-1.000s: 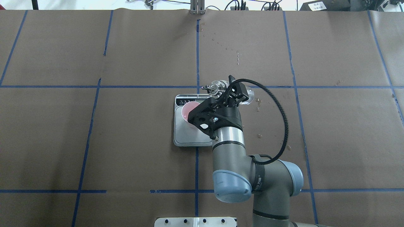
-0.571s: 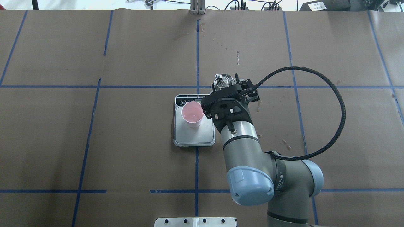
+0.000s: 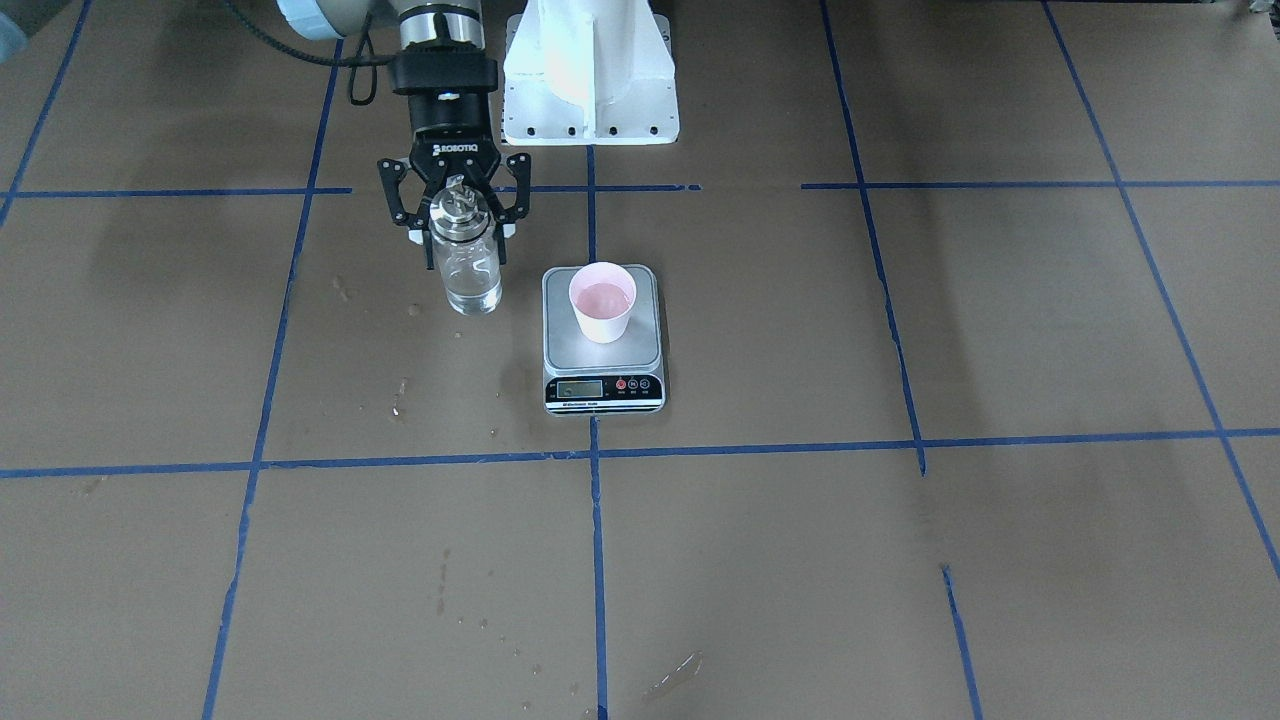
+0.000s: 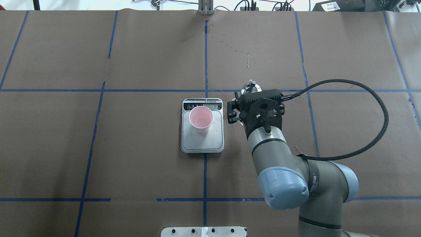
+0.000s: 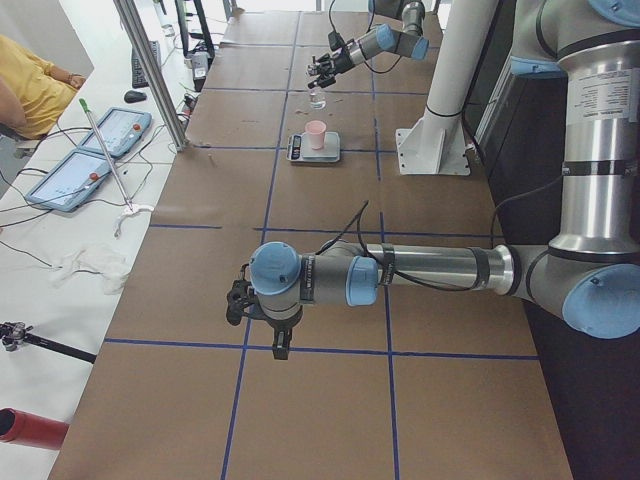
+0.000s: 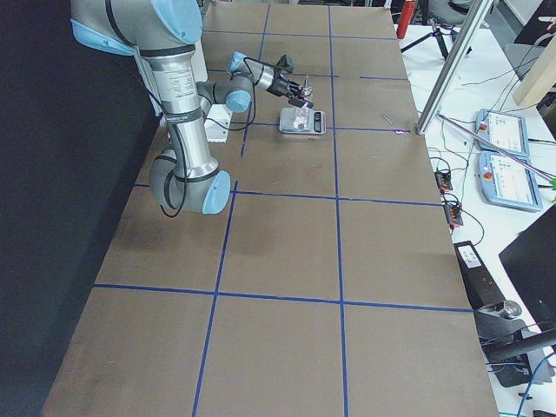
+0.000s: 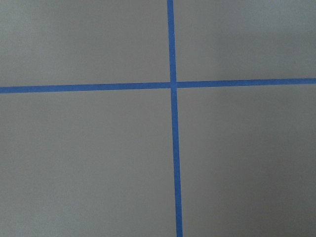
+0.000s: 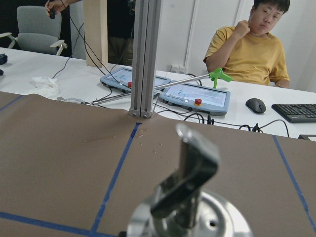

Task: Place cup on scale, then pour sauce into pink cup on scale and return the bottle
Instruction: 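Turn the bottle upright and move it away from the cup, then lower the bottle with the right gripper back to its spot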

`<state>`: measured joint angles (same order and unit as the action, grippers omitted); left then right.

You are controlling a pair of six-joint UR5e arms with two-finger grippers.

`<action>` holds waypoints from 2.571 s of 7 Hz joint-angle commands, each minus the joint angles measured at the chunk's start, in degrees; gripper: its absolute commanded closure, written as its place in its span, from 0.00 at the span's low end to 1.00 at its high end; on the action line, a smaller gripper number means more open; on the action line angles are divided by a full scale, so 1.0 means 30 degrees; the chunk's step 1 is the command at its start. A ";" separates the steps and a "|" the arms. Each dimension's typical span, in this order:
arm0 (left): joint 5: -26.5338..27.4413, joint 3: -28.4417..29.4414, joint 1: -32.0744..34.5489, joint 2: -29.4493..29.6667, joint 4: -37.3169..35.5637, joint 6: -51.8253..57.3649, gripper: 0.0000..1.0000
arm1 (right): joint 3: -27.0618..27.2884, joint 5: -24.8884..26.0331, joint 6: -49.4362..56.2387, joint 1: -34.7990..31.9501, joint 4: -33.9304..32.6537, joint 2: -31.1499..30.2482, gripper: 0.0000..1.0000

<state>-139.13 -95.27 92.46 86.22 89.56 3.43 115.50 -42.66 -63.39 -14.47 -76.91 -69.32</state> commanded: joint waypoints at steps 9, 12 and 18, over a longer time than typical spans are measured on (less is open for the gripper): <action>0.0000 -0.0030 0.0000 0.0000 0.0029 0.0029 0.00 | -0.1645 0.1005 -0.2952 0.0017 0.8996 -0.8445 1.00; 0.0000 -0.0088 0.0000 -0.0029 0.0029 0.0029 0.00 | -0.1907 0.1270 -0.2952 0.0046 0.8967 -0.8416 0.86; 0.0000 -0.0088 0.0000 0.0000 0.0029 0.0000 0.00 | -0.2143 0.1271 -0.2659 0.0017 0.8967 -0.8240 0.00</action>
<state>-139.13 -95.54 92.46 86.15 89.65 3.45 109.08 -38.90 -71.41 -14.39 -50.01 -94.08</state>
